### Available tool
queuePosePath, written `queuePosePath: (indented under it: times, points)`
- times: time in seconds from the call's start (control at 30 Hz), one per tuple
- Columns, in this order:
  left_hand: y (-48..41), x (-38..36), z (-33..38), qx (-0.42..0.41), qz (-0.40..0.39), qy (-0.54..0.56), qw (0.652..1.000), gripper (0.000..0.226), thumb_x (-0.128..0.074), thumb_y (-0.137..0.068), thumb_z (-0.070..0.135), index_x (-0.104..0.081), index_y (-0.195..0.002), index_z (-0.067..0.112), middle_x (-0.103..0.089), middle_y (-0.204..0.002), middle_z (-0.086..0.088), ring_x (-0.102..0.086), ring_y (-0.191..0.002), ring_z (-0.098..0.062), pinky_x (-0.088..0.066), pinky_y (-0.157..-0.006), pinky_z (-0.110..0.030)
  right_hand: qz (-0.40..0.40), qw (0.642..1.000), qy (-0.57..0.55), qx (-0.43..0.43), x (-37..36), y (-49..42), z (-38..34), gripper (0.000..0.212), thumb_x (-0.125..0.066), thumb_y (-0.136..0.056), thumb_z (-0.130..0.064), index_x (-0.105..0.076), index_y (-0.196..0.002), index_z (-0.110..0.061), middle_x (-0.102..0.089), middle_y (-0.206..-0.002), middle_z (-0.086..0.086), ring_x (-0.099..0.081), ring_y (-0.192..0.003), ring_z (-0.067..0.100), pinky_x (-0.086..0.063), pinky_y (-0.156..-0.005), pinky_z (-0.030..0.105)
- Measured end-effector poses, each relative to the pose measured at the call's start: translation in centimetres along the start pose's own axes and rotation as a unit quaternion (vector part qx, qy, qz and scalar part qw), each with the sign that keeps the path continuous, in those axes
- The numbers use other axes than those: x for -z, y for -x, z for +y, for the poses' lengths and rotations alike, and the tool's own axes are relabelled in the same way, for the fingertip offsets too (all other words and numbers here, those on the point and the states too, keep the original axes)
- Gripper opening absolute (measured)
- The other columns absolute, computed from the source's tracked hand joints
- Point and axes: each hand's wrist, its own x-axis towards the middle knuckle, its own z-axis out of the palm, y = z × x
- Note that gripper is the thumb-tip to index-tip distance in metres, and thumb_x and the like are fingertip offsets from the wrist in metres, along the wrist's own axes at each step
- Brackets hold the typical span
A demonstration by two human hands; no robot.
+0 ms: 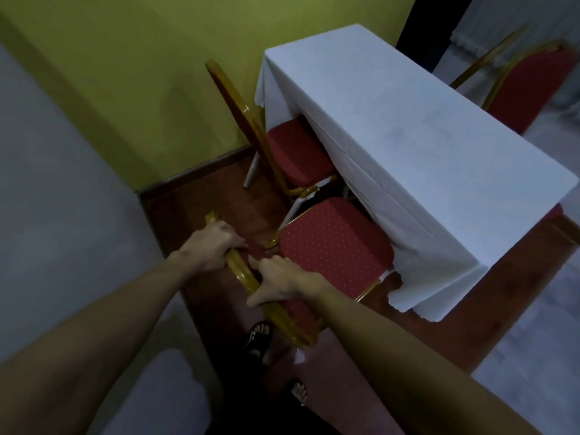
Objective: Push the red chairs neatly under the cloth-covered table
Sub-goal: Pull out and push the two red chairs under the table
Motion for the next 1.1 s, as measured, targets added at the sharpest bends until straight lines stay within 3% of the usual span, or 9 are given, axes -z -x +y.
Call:
queuePosePath:
  times: [0.17, 0.3, 0.37, 0.5, 0.6, 0.77, 1.1]
  points:
    - [-5.1, 2.3, 1.5, -0.033, 0.011, 0.048, 0.998, 0.035, -0.059, -0.083, 0.017, -0.067, -0.116, 0.025, -0.066, -0.12, -0.004, -0.049, -0.122, -0.025, -0.038, -0.106, -0.052, 0.041, 0.999, 0.004, -0.026, 3.3, 0.7, 3.3, 0.088, -0.07, -0.068, -0.055, -0.041, -0.14, -0.013, -0.061, -0.118, 0.016, -0.055, -0.111, 0.04, -0.049, -0.091, 0.049]
    - [-9.6, 4.5, 2.0, -0.071, -0.007, 0.041, 0.997, 0.033, -0.059, -0.084, 0.013, -0.069, -0.113, 0.022, -0.069, -0.113, -0.005, -0.052, -0.117, -0.025, -0.041, -0.102, -0.057, 0.07, 0.995, -0.015, -0.072, 5.8, 0.7, 5.7, 0.071, -0.071, -0.068, -0.044, -0.052, -0.133, -0.022, -0.055, -0.091, 0.002, -0.061, -0.1, 0.035, -0.052, -0.081, 0.043]
    - [-12.0, 5.6, 2.0, -0.091, -0.014, 0.029, 0.995, 0.032, -0.06, -0.083, 0.012, -0.07, -0.113, 0.02, -0.071, -0.11, -0.005, -0.057, -0.113, -0.025, -0.044, -0.099, -0.053, 0.092, 0.99, -0.033, -0.098, 7.1, 0.2, 7.0, 0.058, -0.069, -0.067, -0.039, -0.058, -0.123, -0.032, -0.053, -0.084, -0.003, -0.062, -0.095, 0.031, -0.049, -0.076, 0.038]
    - [-16.0, 7.3, 1.7, -0.114, -0.047, 0.017, 0.992, 0.035, -0.059, -0.081, 0.007, -0.069, -0.111, 0.021, -0.072, -0.106, -0.004, -0.065, -0.101, -0.023, -0.053, -0.087, -0.043, 0.121, 0.984, -0.037, -0.128, 8.8, -0.5, 9.5, 0.065, -0.071, -0.072, -0.035, -0.051, -0.133, -0.037, -0.049, -0.074, -0.011, -0.054, -0.079, 0.018, -0.045, -0.069, 0.034]
    - [-18.3, 8.2, 1.8, -0.131, -0.061, 0.007, 0.989, 0.031, -0.058, -0.081, 0.006, -0.068, -0.106, 0.019, -0.072, -0.102, -0.007, -0.066, -0.097, -0.027, -0.054, -0.083, -0.043, 0.151, 0.979, -0.027, -0.136, 9.7, -0.6, 11.4, 0.066, -0.071, -0.073, -0.034, -0.049, -0.134, -0.04, -0.052, -0.077, -0.011, -0.051, -0.08, 0.015, -0.039, -0.066, 0.031]
    - [-21.4, 9.3, 1.8, -0.141, -0.067, 0.001, 0.988, 0.031, -0.06, -0.082, 0.002, -0.066, -0.11, 0.016, -0.068, -0.108, -0.012, -0.063, -0.103, -0.033, -0.052, -0.088, -0.043, 0.183, 0.969, -0.034, -0.163, 11.0, -1.6, 13.8, 0.06, -0.071, -0.072, -0.037, -0.053, -0.129, -0.044, -0.06, -0.087, -0.007, -0.059, -0.088, 0.019, -0.039, -0.07, 0.031]
    - [-24.4, 11.0, 0.3, -0.155, -0.051, 0.014, 0.987, 0.019, -0.062, -0.079, 0.001, -0.068, -0.093, 0.013, -0.07, -0.097, -0.01, -0.063, -0.098, -0.029, -0.05, -0.087, -0.04, 0.19, 0.961, -0.042, -0.197, 12.9, -4.1, 15.1, 0.065, -0.068, -0.071, -0.044, -0.047, -0.133, -0.048, -0.058, -0.085, -0.01, -0.051, -0.078, 0.014, -0.037, -0.064, 0.03]
